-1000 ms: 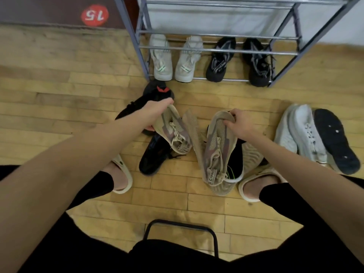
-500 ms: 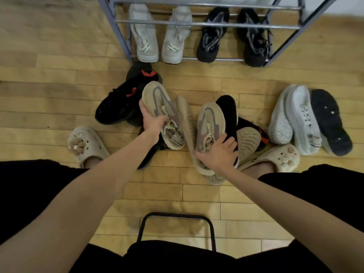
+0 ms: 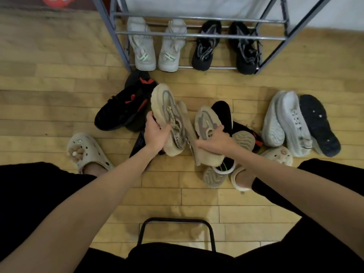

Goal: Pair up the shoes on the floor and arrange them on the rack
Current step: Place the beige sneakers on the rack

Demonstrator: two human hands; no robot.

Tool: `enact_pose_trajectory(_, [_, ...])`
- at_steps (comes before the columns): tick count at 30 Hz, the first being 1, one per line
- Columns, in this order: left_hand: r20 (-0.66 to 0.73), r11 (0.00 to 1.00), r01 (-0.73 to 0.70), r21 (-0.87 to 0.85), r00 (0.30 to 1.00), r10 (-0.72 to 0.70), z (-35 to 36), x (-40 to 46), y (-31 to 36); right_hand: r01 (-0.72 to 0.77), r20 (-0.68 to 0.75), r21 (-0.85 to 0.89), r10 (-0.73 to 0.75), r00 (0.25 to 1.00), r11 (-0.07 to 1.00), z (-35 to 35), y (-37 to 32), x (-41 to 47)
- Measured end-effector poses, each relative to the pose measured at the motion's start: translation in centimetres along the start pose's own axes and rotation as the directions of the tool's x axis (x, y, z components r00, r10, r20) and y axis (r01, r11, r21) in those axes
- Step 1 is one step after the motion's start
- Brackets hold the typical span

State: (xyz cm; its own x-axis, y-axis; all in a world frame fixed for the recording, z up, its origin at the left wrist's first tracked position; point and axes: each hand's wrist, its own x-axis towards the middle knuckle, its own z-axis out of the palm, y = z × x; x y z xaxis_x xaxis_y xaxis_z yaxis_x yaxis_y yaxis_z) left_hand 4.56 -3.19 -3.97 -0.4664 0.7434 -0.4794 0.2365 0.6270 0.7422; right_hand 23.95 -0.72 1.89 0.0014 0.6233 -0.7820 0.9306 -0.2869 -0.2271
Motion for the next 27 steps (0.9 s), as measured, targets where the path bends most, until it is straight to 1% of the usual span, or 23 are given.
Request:
enact_pose_trajectory(2, [-0.037,0.999,-0.011,0.042,0.999,0.013,-1.2,-0.2,1.6,0.014,-0.009,0.140,-0.013,1.000,0.990,-1.9,-0.7,-0.9])
enact_pose_trajectory(4, [-0.059,0.996,-0.054,0.074,0.997,0.059,-2.8,-0.6,3.4,0.003,-0.029,0.307,0.007,1.000,0.952,-3.6,-1.4,-1.7])
enact_pose_trajectory(5, [-0.054,0.991,-0.093,0.094,0.994,0.098,-3.6,-0.8,4.4,0.008,-0.050,0.363,0.011,0.999,0.932,-4.4,-1.7,-2.2])
enact_pose_trajectory(7, [-0.048,0.978,-0.169,0.121,0.983,0.176,-5.4,-1.2,6.3,0.071,-0.118,0.412,-0.025,0.993,0.908,-5.9,-2.4,-3.4])
enact_pose_trajectory(10, [-0.093,0.970,-0.236,0.064,0.966,0.241,-8.1,-1.7,9.3,0.238,-0.278,0.407,-0.128,0.952,0.882,-7.6,-3.0,-5.3])
enact_pose_trajectory(13, [-0.119,0.961,-0.272,-0.040,0.957,0.266,-10.3,-1.2,12.0,0.393,-0.431,0.348,-0.227,0.873,0.851,-8.7,-4.3,-6.5])
enact_pose_trajectory(15, [-0.112,0.962,-0.269,-0.039,0.958,0.263,-11.4,-0.5,13.7,0.442,-0.497,0.315,-0.251,0.831,0.840,-9.3,-5.8,-6.6])
enact_pose_trajectory(20, [-0.143,0.974,-0.190,-0.123,0.975,0.172,-12.1,3.4,17.1,0.453,-0.548,0.289,-0.243,0.801,0.843,-11.6,-9.9,-4.3])
enact_pose_trajectory(24, [-0.148,0.979,-0.170,-0.117,0.977,0.152,-11.1,9.2,18.5,0.408,-0.544,0.251,-0.220,0.809,0.878,-13.5,-13.2,-0.7])
enact_pose_trajectory(27, [-0.137,0.972,-0.180,-0.148,0.978,0.160,-10.2,12.5,19.5,0.376,-0.579,0.220,-0.190,0.793,0.900,-14.7,-15.5,2.3])
